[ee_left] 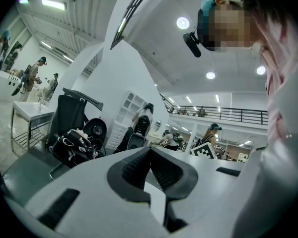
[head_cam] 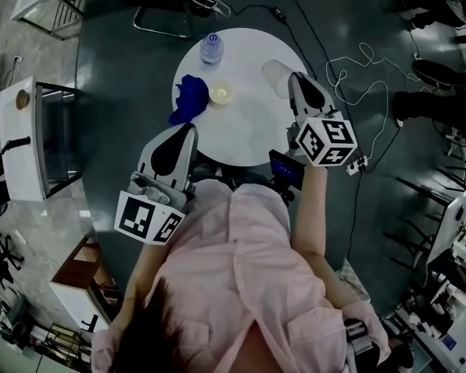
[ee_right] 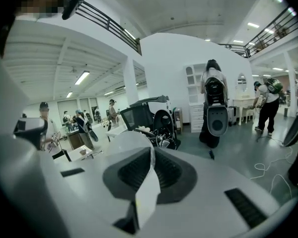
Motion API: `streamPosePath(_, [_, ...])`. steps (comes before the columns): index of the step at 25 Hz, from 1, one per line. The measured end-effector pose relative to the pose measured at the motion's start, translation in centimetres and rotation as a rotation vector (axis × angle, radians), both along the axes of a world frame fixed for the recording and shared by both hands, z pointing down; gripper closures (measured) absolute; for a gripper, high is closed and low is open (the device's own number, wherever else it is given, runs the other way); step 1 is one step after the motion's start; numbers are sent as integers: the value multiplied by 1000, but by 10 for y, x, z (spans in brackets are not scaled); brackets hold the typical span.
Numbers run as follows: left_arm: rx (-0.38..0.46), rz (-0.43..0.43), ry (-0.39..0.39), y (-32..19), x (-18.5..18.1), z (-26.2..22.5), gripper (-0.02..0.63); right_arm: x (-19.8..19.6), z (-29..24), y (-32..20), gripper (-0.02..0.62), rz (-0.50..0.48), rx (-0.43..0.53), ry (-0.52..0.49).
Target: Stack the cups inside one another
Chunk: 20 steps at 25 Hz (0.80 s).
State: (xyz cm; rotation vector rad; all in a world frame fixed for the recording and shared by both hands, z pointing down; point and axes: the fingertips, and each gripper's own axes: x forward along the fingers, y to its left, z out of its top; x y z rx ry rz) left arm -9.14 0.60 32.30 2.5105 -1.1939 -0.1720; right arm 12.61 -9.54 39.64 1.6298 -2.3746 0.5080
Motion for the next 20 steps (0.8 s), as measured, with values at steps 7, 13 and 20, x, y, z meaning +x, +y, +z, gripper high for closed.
streamPosePath(7, [-13,6,0,0,-3,2,592,-36,5,-2,555,-96,-19,21])
streamPosePath(13, [-17,23,2,-2,-6,4,592,-61,17,1,555,-161,-44,56])
streamPosePath(20, [-19,35,5,-5,-9,6,592,-80,35,3,555,-217,-93,95])
